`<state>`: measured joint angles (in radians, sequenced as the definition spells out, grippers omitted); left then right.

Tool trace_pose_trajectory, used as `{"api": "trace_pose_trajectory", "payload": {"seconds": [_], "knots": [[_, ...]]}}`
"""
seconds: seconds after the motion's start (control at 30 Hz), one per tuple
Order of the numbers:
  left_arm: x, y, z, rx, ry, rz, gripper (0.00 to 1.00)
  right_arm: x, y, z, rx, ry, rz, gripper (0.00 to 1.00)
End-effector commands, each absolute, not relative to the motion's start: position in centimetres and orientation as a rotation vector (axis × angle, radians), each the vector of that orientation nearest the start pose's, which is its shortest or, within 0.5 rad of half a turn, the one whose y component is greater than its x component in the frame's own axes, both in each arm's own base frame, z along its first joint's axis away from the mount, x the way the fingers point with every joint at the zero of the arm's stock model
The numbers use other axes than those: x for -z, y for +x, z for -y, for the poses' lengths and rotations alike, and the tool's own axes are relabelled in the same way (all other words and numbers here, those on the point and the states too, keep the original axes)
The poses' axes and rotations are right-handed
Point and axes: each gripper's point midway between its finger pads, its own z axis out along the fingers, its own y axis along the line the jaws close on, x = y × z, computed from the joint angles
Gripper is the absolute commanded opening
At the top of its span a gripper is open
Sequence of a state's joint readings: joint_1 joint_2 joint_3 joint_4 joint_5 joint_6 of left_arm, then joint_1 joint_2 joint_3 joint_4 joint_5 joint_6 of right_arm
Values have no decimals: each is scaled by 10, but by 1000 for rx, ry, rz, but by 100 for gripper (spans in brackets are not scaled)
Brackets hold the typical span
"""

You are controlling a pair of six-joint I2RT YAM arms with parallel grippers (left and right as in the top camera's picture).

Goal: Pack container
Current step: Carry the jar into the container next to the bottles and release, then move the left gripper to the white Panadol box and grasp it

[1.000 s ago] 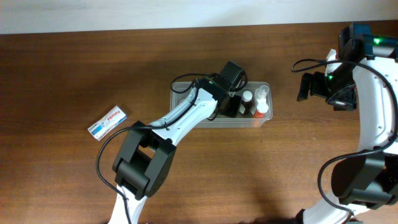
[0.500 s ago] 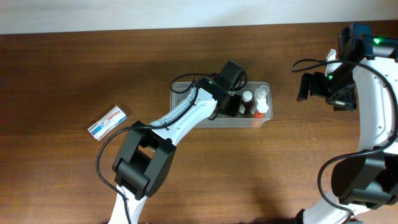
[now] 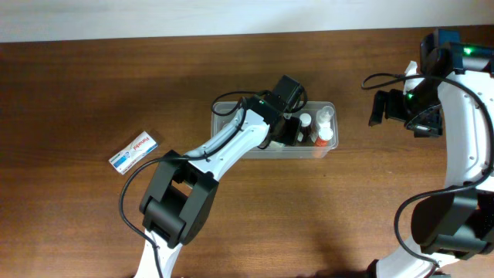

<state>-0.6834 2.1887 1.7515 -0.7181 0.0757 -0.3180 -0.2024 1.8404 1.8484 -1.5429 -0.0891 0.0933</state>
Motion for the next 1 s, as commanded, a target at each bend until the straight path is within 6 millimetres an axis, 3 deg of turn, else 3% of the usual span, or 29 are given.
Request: {"api": "trace_pose_trajectory", "payload": {"seconds": [0.0,0.13,0.3,0.37,0.5,0.57,0.63,0.8,0.87,0.97], "knots": [[-64,398,336,384,514,-2738,58,-190,337,52,-147,440,-3051,99],[-91,412,315,339,447,-2712,58,-190,337,52,-147,436,-3051,98],[-156,432,252,197,282,-2638,63,-190,337,52,-147,436,-3051,98],[-210,431,172,51,99,-2590,75,-190,337,52,-147,436,-3052,98],[-247,418,75,-81,-144,-2579,92,-190,338,52,-147,436,-3051,98],[-249,411,34,-127,-259,-2597,94,-190,338,52,-147,436,-3051,98],[-243,406,0,-144,-263,-2645,95,-190,338,52,-147,436,-3051,98],[-207,400,-38,-84,84,-2809,97,-190,337,52,-147,437,-3053,98],[-185,396,-55,-102,184,-2886,97,-190,337,52,-147,437,-3054,98],[-147,394,-64,-86,329,-2989,99,-190,337,52,-147,436,-3052,98]]}}
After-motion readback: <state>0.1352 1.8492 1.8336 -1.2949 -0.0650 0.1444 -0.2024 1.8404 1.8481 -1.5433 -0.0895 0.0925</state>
